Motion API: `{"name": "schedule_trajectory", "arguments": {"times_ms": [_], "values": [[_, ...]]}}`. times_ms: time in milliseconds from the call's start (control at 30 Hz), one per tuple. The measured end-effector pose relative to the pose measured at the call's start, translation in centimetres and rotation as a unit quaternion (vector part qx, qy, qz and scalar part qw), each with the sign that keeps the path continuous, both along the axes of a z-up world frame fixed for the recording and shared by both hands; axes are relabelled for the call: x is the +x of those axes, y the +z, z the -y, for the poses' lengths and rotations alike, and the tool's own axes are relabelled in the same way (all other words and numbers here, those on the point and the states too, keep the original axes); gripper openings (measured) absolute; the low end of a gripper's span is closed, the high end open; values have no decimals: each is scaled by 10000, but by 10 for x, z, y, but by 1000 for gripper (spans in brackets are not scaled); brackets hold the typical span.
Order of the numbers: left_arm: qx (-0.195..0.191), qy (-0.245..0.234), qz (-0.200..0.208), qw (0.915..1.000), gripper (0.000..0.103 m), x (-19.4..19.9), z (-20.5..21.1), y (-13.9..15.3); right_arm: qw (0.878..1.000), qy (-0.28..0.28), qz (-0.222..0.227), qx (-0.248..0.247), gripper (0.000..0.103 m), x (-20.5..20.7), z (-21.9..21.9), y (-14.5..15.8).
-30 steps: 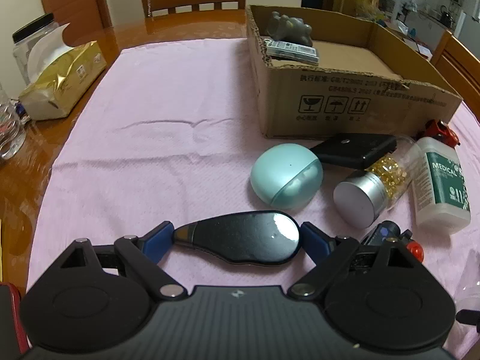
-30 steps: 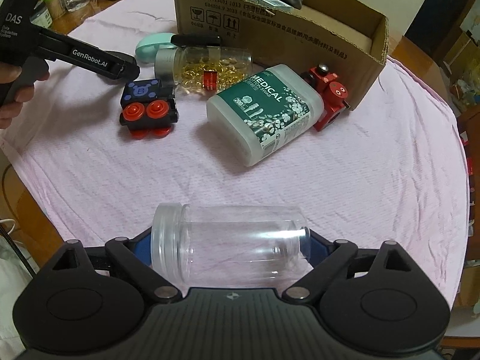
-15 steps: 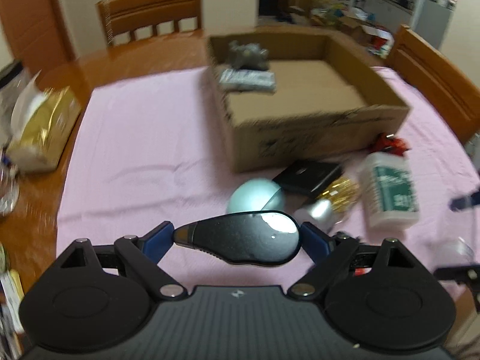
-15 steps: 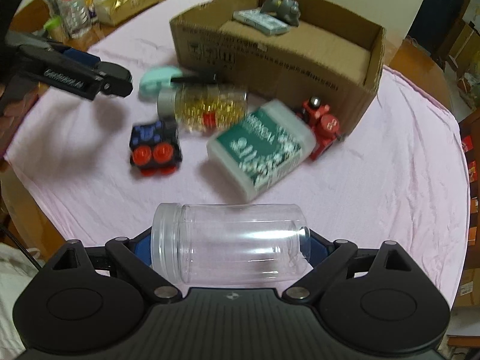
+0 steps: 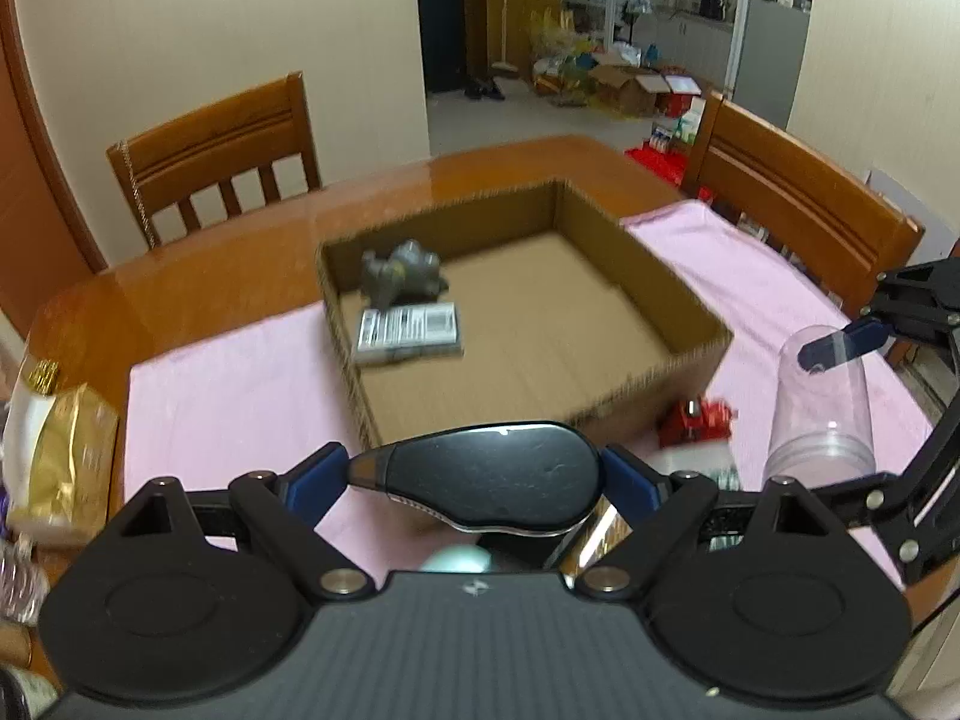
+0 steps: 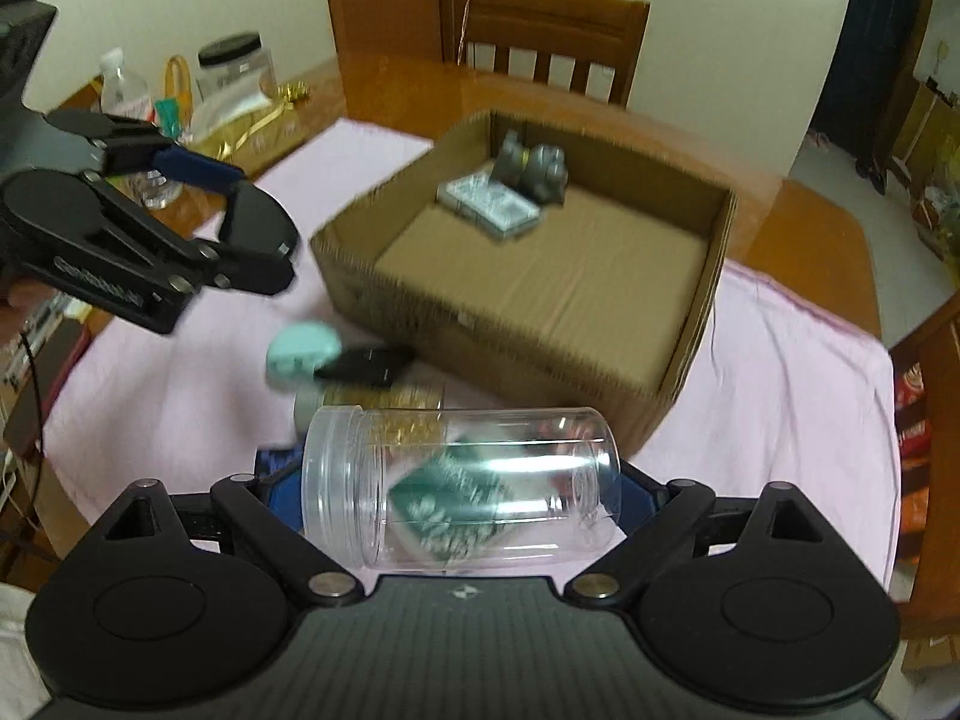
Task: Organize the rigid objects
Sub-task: 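Carry the black oval case and clear jar over the box, open the left gripper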
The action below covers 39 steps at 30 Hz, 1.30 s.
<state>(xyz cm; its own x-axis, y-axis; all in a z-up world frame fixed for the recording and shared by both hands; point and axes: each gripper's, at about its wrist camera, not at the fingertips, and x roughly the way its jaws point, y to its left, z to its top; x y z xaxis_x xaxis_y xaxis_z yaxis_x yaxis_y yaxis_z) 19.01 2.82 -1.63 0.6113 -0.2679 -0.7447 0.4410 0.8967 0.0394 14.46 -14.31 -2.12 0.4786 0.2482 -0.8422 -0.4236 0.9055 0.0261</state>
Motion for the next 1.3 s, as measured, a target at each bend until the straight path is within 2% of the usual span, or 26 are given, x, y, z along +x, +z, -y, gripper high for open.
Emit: {"name": "schedule_trajectory", "arguments": {"times_ms": [233, 700, 800, 967, 1300], "values": [[-56, 112, 167, 9998, 90, 37, 17, 0, 9996, 87, 259, -81, 96, 22, 4, 12], [164, 358, -65, 9992, 90, 72, 30, -48, 9994, 37, 337, -116, 96, 53, 15, 11], [163, 497, 69, 9986, 90, 76, 31, -54, 9994, -8, 336, -112, 96, 58, 17, 11], [-71, 721, 193, 9972, 99, 77, 24, -46, 9992, -113, 364, -126, 96, 68, 20, 7], [-182, 1278, 407, 9908, 102, 43, -7, -19, 9986, -325, 398, -90, 96, 98, 21, 4]]}}
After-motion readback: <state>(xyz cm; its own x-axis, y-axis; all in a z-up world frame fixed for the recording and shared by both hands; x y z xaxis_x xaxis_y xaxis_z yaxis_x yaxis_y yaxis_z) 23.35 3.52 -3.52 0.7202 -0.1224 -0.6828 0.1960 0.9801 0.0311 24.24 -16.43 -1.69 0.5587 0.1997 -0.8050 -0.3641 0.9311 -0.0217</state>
